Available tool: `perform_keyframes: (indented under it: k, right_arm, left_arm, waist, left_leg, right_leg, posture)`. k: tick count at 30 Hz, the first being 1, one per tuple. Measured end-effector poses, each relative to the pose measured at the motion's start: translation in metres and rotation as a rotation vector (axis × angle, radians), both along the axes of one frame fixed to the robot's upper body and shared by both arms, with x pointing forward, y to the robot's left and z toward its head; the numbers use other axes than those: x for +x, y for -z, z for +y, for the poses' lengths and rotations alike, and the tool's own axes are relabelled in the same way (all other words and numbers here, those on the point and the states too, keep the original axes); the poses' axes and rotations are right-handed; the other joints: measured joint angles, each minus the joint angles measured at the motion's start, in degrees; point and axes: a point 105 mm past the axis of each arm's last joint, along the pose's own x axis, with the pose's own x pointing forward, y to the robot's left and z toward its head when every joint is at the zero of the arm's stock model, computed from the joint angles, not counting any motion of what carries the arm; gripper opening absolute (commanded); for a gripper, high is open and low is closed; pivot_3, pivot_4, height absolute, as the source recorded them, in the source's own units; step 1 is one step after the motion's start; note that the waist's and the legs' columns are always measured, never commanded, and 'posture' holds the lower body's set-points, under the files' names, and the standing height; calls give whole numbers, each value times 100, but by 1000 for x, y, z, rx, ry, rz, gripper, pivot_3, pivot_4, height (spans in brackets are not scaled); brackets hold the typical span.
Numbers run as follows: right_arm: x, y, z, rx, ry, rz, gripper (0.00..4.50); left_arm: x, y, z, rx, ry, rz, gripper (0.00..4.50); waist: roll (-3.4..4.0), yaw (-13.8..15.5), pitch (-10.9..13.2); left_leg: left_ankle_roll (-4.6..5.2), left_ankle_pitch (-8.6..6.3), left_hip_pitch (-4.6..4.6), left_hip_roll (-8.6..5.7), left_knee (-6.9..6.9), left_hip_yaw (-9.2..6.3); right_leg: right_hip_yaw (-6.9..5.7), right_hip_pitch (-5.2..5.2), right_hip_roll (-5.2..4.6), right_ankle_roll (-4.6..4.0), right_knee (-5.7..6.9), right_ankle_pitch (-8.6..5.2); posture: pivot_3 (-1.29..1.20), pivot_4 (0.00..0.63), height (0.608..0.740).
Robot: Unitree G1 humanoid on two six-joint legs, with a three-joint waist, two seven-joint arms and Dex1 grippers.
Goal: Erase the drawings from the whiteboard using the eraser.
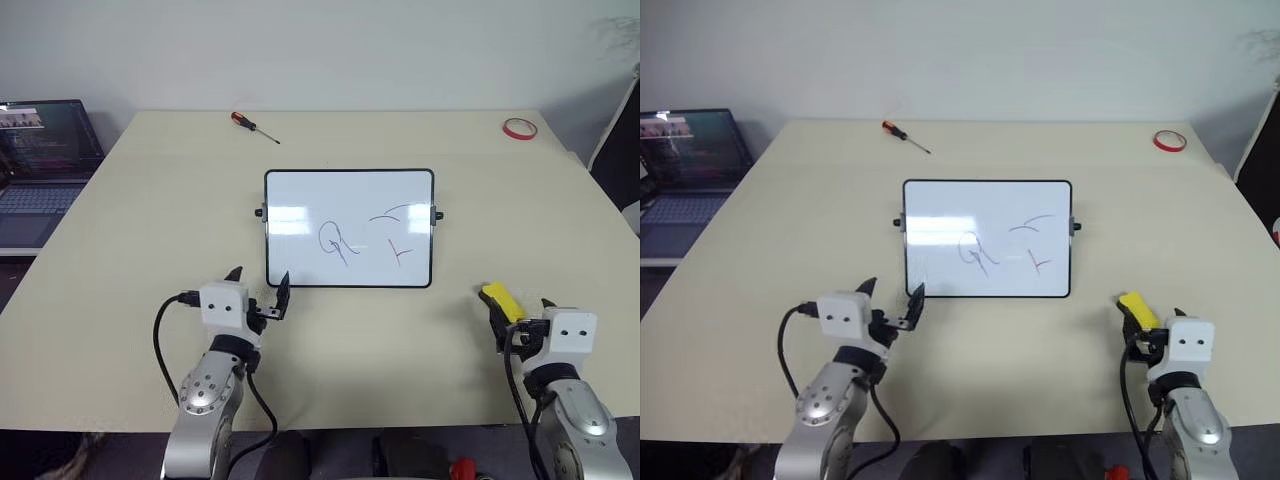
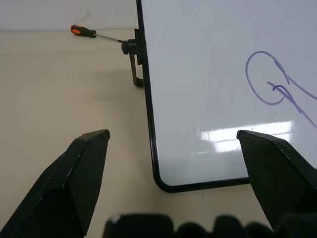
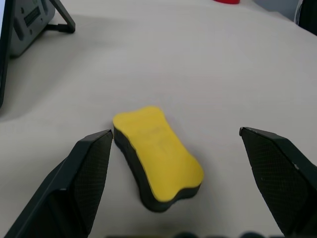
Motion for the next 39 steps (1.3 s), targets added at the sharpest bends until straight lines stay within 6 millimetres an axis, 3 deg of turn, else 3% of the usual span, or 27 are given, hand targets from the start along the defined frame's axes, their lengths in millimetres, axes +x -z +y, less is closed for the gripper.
perform_keyframes:
  k: [12,30,34,39]
  right_arm:
    - [10,-9,4,-9,-39,-24,4466]
    - [7,2,3,23,-5,-5,4466]
    - [7,2,3,23,-18,1,4466]
    - [11,-15,5,27,-53,-27,4466]
  left_arm:
    - [-3,-4,-1,-12,-18,-4,4500]
    - [12,-17,-2,9,13,-39,4500]
    - [20,-31,-6,3,54,-78,4500]
    - [32,-61,-35,-30,331,-154,4500]
  waist:
    - [-1,-2,1]
    - [0,0,1]
    - [0,0,1]
    - [2,3,1]
  left_leg:
    - [0,0,-1,0,-1,-2]
    - [0,0,0,0,0,-4]
    - [-1,0,0,-1,1,-5]
    - [-2,1,0,-5,2,-5]
  right_leg:
    - [-2,0,0,0,-2,0]
    - [-3,2,-1,0,0,0]
    - [-5,1,0,0,2,0]
    - [-7,2,2,0,5,0]
  posture:
    - [0,150,740]
    - [0,150,740]
    - [0,150,740]
    - [0,150,740]
